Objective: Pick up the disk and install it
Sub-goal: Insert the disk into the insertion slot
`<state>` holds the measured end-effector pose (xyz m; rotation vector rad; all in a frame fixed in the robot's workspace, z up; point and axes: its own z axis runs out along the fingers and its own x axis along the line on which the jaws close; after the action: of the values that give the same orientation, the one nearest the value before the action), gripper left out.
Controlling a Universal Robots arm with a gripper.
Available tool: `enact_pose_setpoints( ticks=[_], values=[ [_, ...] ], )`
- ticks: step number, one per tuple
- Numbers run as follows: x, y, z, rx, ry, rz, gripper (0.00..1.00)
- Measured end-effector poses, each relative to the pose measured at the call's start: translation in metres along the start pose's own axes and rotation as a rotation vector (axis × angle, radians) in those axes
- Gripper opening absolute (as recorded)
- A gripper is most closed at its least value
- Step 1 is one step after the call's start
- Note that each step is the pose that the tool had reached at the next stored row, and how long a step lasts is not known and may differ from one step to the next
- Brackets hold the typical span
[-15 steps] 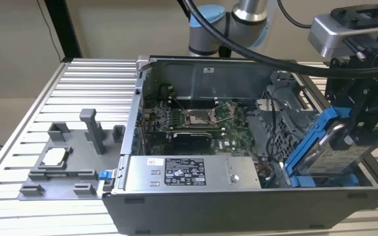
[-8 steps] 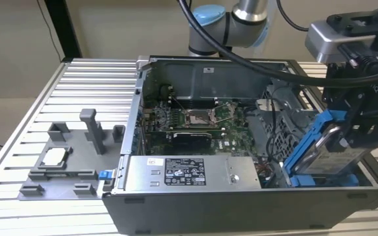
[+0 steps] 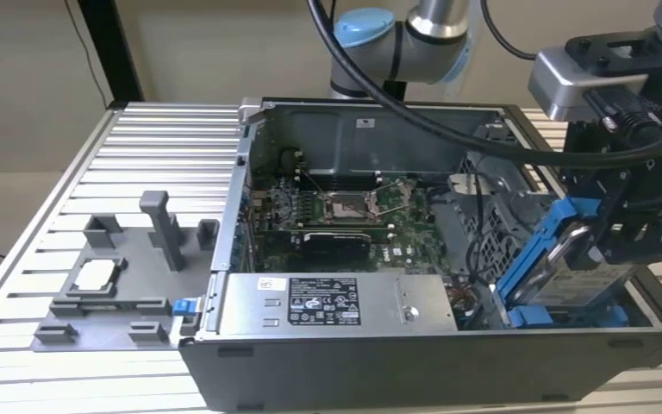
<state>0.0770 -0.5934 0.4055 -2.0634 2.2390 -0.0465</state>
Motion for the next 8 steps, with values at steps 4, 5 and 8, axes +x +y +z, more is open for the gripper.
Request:
enact_pose_setpoints(
  ticks=[4, 5, 8],
  values=[
    [0.0, 0.0, 0.0, 0.0, 0.0004, 0.0, 0.0],
    [0.0, 0.0, 0.0, 0.0001, 0.0004, 0.0, 1.0],
    [-0.0002, -0.0001, -0.0017, 0.0001, 0.0006, 0.0, 1.0]
  ],
)
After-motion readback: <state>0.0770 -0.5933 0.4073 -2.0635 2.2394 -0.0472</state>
